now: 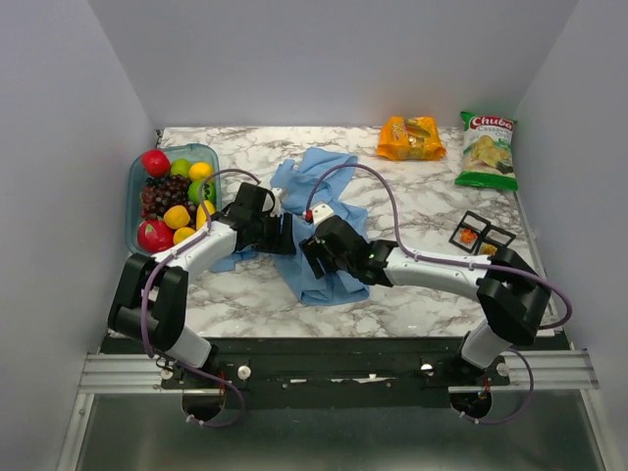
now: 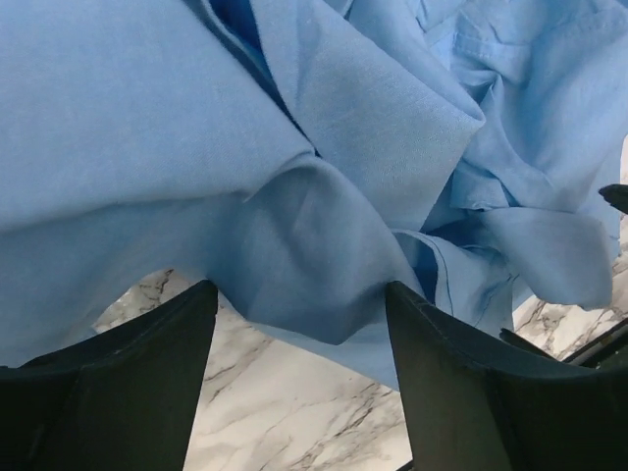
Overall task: Pin the brooch onto the clothing
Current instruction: Flatten out the clothes at the center of the board.
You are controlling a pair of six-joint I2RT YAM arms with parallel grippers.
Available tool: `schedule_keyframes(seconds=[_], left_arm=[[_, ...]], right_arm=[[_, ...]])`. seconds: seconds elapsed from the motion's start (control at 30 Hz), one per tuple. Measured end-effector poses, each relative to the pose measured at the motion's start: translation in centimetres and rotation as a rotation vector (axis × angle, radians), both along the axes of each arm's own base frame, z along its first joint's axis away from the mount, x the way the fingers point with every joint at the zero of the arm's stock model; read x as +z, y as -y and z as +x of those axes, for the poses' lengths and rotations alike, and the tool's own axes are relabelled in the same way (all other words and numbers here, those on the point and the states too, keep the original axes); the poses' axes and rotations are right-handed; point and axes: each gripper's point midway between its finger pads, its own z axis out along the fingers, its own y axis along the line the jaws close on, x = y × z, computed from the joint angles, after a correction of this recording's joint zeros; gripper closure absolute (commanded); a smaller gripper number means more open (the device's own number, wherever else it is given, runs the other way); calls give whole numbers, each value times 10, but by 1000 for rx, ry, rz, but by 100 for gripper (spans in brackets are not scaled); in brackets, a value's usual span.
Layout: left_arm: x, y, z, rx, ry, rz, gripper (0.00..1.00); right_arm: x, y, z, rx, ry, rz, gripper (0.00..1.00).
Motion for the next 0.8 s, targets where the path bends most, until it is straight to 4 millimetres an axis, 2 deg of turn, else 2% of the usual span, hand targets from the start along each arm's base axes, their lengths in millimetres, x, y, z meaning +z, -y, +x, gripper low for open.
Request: schedule_keyframes(seconds=[0.03, 0.07, 0.27, 0.37, 0.4, 0.43, 0.5, 0.63, 0.73, 0.8], left_arm=[[-3, 2, -1, -3, -14, -9, 41], [-4, 3, -2, -6, -24, -13, 48], [-4, 11, -4, -16, -41, -48, 80], [-3, 13, -4, -18, -41, -59, 91], [-3, 13, -4, -19, -40, -60, 93], [-2, 13, -3, -19, -40, -61, 95], [-1, 13, -3, -20, -34, -62, 100], [16, 11, 0, -18, 27, -66, 100], [41, 7, 4, 1, 119, -72, 100], [58, 4, 3, 18, 179, -83, 100]], right_arm=[[-2, -2, 1, -2, -1, -7, 28], [-5, -4, 2, -2, -3, -15, 28], [-22, 1, 13, -66, 8, -85, 48], [-28, 9, 21, -122, 25, -133, 70], [-28, 11, 24, -142, 34, -148, 82], [-29, 15, 27, -162, 45, -166, 86], [-28, 21, 31, -196, 65, -188, 91], [-18, 37, 37, -242, 97, -225, 94], [7, 53, 46, -273, 125, -208, 96], [35, 70, 59, -311, 157, -177, 96]])
